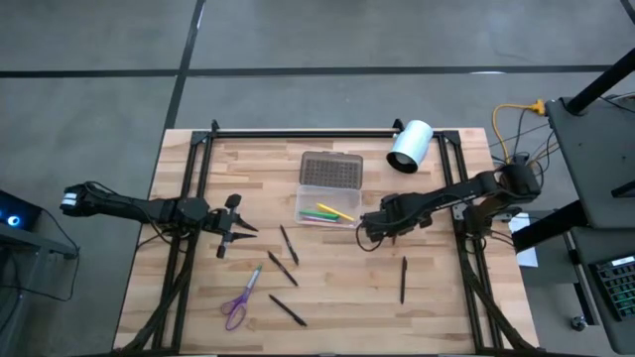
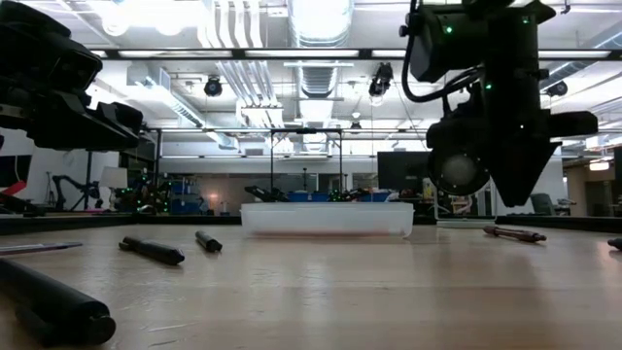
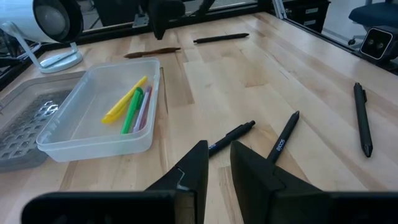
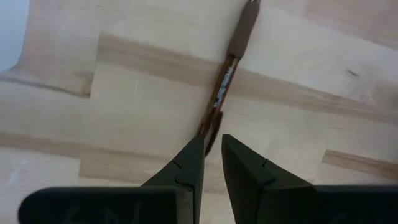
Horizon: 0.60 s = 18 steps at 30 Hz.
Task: Pick & place school supplies into a supply box
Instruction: Put the brown pen into the black supply box
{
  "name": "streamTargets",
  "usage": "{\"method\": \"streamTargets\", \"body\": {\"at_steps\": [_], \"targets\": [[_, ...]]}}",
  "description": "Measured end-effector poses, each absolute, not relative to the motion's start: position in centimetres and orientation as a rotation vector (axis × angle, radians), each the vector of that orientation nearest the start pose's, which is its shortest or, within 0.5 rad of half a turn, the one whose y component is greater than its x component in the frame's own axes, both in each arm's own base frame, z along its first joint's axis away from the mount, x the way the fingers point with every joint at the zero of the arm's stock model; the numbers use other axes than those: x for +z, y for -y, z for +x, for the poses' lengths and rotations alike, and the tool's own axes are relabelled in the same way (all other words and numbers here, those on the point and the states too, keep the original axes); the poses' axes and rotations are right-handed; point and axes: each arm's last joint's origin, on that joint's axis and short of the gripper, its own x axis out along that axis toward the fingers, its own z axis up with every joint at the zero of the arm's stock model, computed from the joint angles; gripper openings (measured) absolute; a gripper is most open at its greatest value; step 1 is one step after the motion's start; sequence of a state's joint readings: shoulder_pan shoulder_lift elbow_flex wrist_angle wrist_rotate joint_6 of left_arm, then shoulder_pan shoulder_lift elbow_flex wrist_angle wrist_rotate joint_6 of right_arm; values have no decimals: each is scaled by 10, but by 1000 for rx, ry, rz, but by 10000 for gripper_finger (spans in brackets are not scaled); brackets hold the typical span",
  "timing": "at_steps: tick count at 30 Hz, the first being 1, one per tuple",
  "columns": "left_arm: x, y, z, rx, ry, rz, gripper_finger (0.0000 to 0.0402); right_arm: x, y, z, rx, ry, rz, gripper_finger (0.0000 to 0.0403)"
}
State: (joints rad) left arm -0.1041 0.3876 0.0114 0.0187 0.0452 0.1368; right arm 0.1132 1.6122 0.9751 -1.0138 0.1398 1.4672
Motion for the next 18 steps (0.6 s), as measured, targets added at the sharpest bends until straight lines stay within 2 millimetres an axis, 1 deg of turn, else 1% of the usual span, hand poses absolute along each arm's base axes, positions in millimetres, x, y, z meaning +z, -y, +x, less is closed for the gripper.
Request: {"method": "streamTargets", "body": {"at_steps": [6, 15, 18], "targets": [[135, 13, 115, -172, -347, 146, 54, 172, -19, 250, -1187, -1244, 903, 47], [135, 13, 115, -172, -347, 146, 54, 170, -10, 251, -1209, -1220, 934, 47], [135, 13, 115, -172, -348, 146, 54, 169, -9, 250, -1208, -1217, 910, 47]]}}
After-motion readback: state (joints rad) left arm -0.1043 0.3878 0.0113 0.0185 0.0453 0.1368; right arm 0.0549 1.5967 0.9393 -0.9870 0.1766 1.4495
